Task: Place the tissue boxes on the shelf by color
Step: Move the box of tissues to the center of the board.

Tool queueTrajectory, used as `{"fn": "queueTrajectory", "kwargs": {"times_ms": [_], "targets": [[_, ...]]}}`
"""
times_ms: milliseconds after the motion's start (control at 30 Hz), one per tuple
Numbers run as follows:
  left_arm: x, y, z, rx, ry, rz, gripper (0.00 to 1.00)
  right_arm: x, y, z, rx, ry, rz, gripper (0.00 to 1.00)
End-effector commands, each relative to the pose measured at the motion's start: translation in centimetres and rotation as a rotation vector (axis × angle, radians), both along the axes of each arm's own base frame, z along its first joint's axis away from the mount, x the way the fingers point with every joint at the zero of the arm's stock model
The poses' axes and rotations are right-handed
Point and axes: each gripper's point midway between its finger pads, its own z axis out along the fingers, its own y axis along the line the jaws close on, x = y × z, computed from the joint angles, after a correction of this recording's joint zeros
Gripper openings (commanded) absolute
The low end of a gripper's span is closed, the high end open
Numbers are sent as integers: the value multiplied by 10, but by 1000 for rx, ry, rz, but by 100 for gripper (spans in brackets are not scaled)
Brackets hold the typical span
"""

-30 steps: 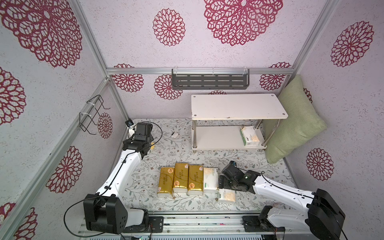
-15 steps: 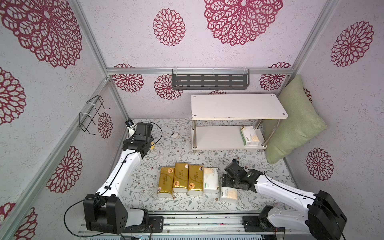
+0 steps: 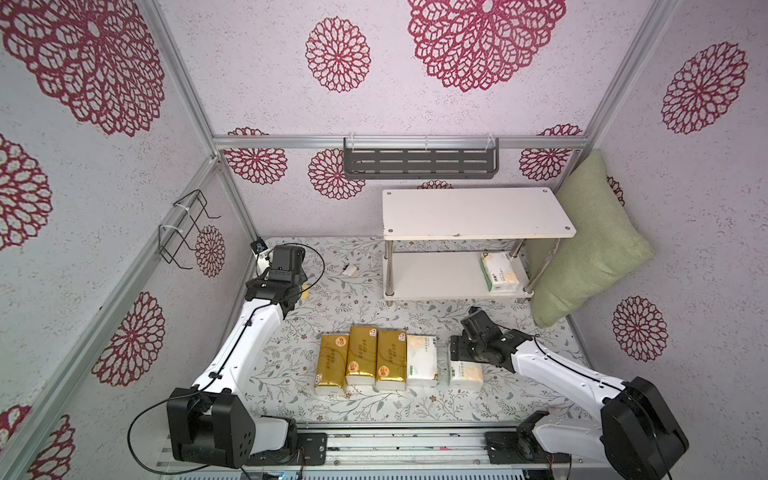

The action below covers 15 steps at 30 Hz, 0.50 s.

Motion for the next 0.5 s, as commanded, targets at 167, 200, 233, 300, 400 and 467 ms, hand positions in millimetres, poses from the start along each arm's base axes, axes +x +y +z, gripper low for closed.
{"fn": "queueTrajectory", "kwargs": {"times_ms": [167,200,233,300,400,467], "targets": [[-2,-1,-1,4,1,1,97,25,-4,6,-69,-46,62,88],[-2,-1,-1,3,0,0,97,28,-6,7,-75,-49,61,88],[-3,-1,-1,3,1,1,97,30,-7,8,-78,-53,61,88],[-3,-1,-2,4,3,0,97,37,-11,10,-91,-65,56,88],[-4,0,-3,5,2,2,97,46,-14,12,-83,-79,55,88],[-3,-1,-4,2,3,-1,97,51,-16,13,-84,-84,53,88]]}}
